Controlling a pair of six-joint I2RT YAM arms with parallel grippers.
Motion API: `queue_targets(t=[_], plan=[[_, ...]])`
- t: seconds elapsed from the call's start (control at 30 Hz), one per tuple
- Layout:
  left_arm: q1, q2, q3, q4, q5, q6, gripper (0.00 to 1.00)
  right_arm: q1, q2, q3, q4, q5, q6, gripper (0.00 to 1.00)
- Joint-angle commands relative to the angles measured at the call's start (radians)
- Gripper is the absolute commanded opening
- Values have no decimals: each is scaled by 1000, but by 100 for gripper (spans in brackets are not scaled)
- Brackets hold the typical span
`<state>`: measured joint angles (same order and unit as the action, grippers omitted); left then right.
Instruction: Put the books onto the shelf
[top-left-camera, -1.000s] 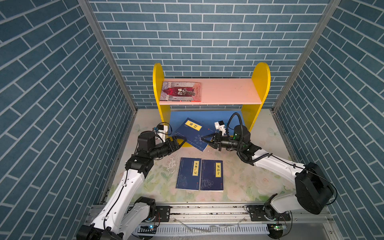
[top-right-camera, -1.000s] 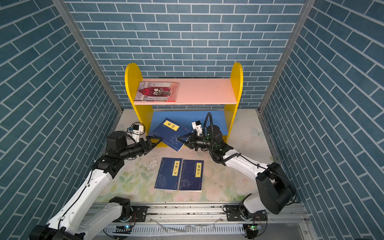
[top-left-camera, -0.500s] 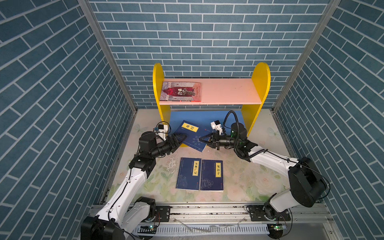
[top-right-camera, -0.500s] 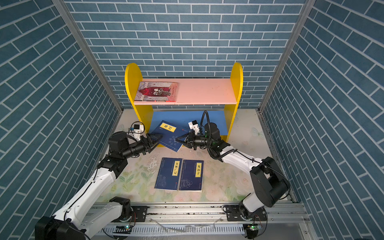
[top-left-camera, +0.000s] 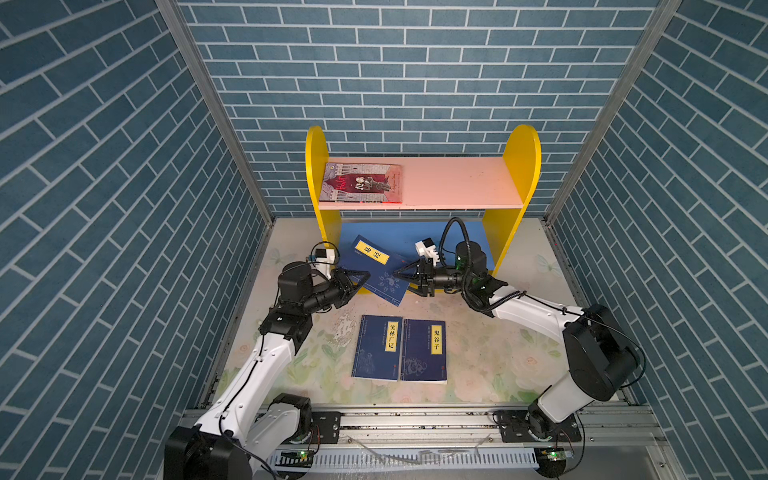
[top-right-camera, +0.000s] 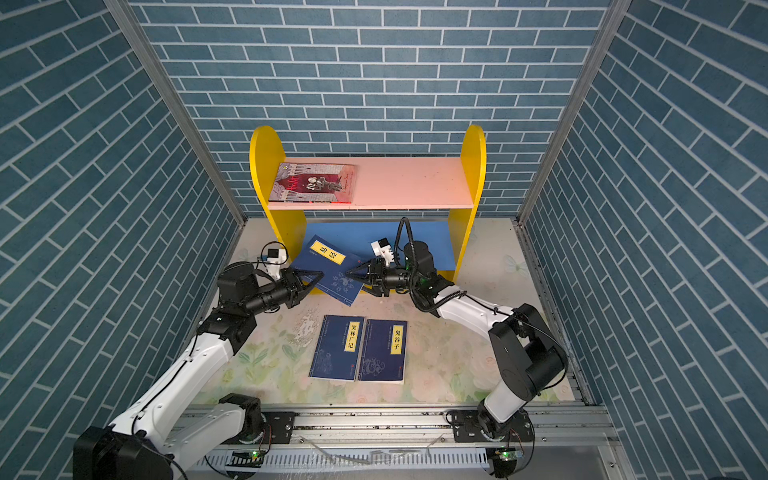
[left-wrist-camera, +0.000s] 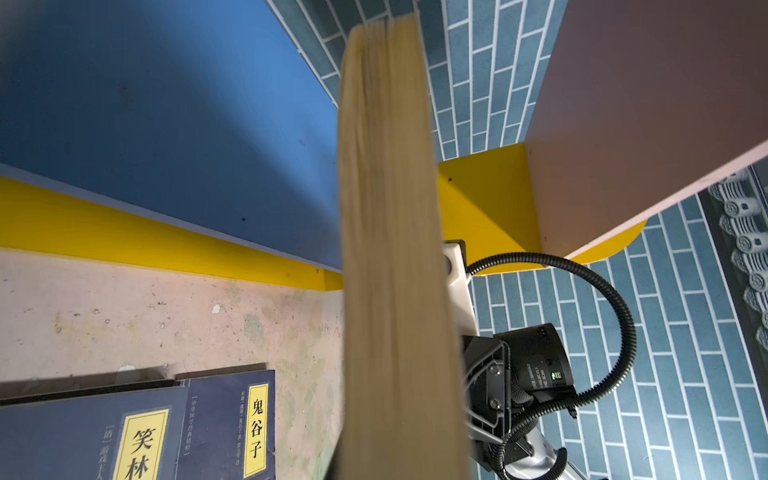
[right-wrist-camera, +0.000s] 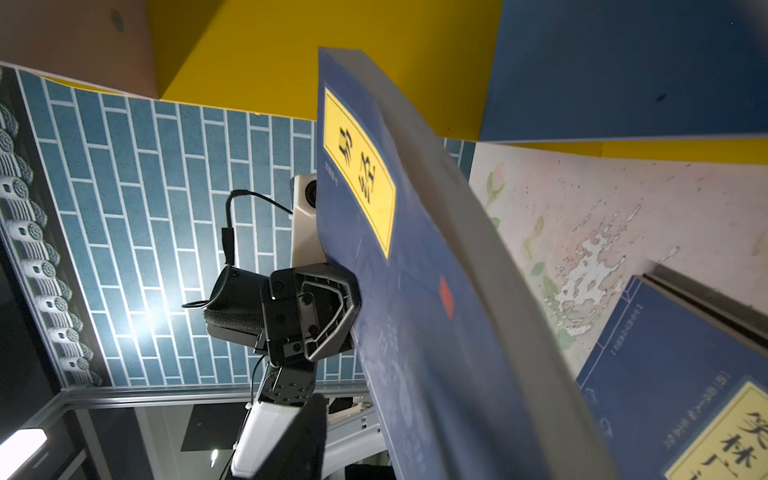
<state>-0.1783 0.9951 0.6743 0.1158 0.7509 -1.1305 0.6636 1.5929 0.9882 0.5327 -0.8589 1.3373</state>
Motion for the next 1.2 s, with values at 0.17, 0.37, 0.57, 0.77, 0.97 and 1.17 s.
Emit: queue_targets(t=[0.17, 0.37, 0.57, 0.77, 0.97, 1.17], plan=[[35, 41, -8, 85, -51, -77, 0, -5, -198, -161, 12, 244, 14, 64], [35, 104, 20, 141, -68, -121, 0, 97, -250, -190, -13, 368, 34, 66], [36, 148, 50, 201, -85, -163, 0, 191, -285, -229, -7, 511, 58, 66], [34, 183, 49, 211, -101, -181, 0, 252, -249, -194, -16, 569, 60, 66], [34, 185, 33, 180, -117, -176, 0, 260, -116, -150, 112, 597, 103, 66], [33, 188, 30, 180, -126, -175, 0, 266, -51, -114, 167, 639, 123, 65]])
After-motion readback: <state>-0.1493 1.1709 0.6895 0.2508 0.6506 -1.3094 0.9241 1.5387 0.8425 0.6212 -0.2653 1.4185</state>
